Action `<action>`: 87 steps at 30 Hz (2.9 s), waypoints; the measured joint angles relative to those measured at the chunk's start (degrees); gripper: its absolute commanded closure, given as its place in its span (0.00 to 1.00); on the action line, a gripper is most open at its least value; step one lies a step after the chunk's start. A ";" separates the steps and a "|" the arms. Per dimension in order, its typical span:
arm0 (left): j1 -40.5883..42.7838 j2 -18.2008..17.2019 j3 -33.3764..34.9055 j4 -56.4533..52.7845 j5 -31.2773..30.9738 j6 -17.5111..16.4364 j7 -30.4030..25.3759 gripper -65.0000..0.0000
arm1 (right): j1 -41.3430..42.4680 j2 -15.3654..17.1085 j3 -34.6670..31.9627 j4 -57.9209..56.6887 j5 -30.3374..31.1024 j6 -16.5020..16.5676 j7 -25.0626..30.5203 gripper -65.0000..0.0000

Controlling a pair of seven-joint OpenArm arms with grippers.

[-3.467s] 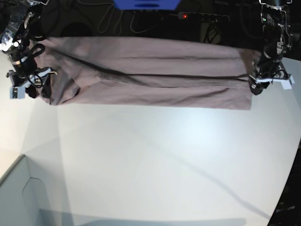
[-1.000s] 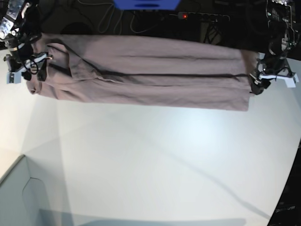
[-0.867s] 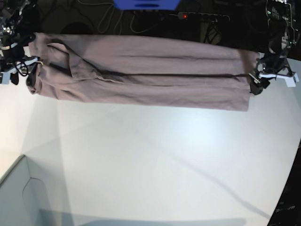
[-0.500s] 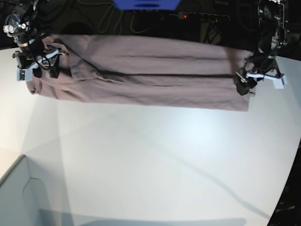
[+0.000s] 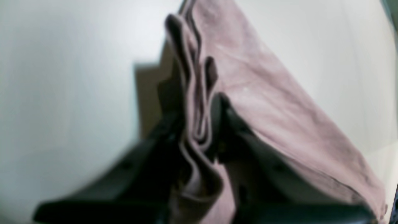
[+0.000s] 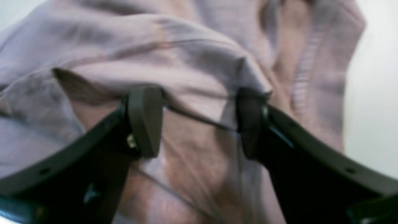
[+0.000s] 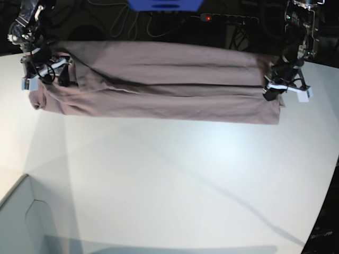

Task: Layout the t-shirt on the table in an organized manner, then fold the t-shirt properly
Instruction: 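Hold both strip ends and pull them taut with both grippers, then fold the strip end with the left gripper toward the right gripper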

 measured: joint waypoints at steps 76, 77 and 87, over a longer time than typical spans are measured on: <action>-6.78 20.90 27.02 9.88 29.73 1.31 1.51 0.28 | 2.60 0.83 -2.67 8.55 -1.38 0.07 -3.15 0.41; -6.78 20.96 27.04 9.92 29.70 1.22 1.53 0.24 | 2.91 0.83 -2.64 7.45 -1.07 0.07 -2.71 0.41; -5.68 19.65 33.77 12.15 29.77 1.20 1.03 0.23 | 3.72 0.83 -2.60 5.84 -1.53 0.07 -3.04 0.41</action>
